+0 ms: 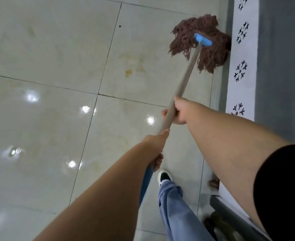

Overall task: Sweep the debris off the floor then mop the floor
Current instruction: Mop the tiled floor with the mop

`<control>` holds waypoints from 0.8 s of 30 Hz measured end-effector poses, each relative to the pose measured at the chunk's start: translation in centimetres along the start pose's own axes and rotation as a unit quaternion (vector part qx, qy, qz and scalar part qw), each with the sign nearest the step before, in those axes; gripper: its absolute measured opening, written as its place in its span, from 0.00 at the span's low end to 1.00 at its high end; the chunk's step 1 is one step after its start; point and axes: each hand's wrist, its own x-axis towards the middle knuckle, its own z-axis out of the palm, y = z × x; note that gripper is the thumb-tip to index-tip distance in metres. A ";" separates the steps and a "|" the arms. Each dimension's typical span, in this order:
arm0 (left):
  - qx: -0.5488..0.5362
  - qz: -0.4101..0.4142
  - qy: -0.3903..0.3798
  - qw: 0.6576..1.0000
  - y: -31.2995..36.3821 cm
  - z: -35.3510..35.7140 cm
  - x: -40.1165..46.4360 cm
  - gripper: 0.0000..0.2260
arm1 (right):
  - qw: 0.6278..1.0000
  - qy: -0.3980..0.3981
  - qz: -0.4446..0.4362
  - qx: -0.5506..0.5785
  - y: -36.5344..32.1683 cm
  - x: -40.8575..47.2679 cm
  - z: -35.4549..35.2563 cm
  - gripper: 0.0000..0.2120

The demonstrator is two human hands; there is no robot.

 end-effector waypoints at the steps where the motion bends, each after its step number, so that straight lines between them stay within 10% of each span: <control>1: 0.007 -0.001 0.011 1.000 -1.9 -0.9 -0.1 0.24 | 1.000 -0.004 0.002 -0.024 1.6 0.0 0.5 0.19; 13: -0.027 -0.048 -0.029 0.998 -36.5 -6.4 -10.1 0.25 | 0.997 -0.033 0.011 -0.070 32.1 -7.4 7.5 0.04; 24: -0.078 -0.166 -0.036 0.982 -66.1 -10.4 -23.2 0.24 | 0.979 -0.084 0.184 -0.037 61.3 -19.2 12.7 0.21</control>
